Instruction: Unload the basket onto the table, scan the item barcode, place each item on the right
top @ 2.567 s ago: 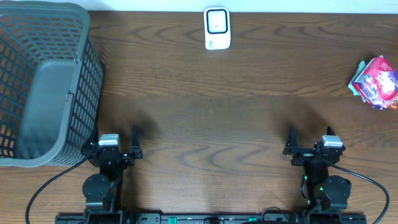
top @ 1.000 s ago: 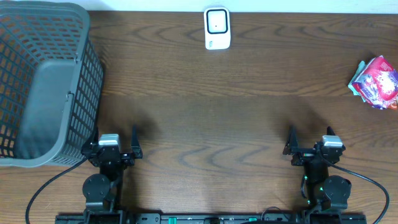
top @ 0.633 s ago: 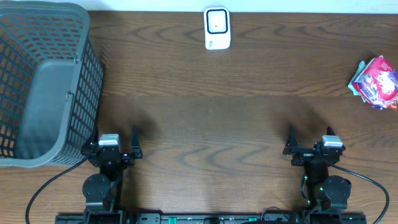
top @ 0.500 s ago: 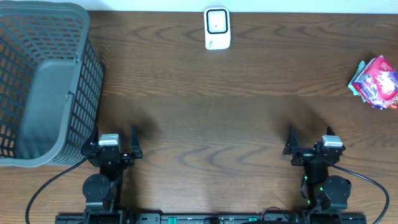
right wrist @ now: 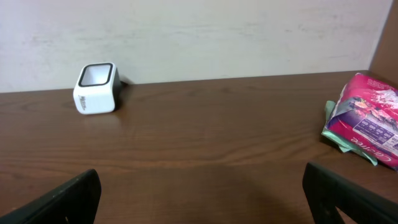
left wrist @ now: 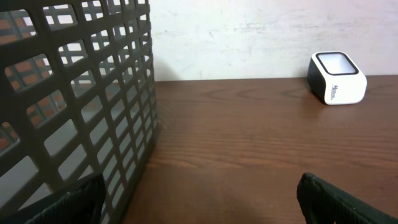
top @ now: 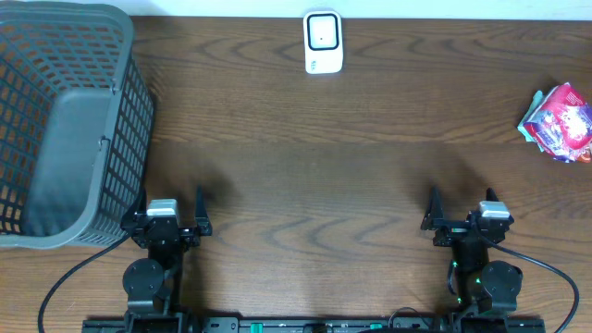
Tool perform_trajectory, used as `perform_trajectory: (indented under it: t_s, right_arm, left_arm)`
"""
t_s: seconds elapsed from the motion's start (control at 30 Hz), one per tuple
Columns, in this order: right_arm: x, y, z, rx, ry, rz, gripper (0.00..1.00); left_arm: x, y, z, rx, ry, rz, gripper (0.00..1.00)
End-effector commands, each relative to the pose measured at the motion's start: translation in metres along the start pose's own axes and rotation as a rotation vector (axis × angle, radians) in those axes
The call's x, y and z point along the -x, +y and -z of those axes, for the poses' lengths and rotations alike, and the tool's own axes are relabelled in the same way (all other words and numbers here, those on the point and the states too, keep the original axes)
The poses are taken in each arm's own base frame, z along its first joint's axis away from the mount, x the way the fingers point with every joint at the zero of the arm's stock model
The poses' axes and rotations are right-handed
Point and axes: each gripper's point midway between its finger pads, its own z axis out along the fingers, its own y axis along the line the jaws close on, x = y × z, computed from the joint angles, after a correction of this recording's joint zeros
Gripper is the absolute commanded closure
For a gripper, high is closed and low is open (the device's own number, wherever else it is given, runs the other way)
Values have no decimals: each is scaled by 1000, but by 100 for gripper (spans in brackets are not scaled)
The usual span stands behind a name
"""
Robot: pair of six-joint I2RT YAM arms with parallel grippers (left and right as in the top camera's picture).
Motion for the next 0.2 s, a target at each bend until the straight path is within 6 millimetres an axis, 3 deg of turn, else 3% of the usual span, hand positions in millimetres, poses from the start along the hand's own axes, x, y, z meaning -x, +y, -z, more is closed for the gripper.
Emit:
perform_trajectory:
  t_s: [0.0, 0.17]
  right_arm:
    - [-1, 2, 0, 8, 0, -10, 1]
    - [-1, 2, 0, 8, 0, -10, 1]
  left_arm:
    - [-17, 0, -1, 4, 52, -16, 2]
    - [-17, 0, -1, 4, 52, -16, 2]
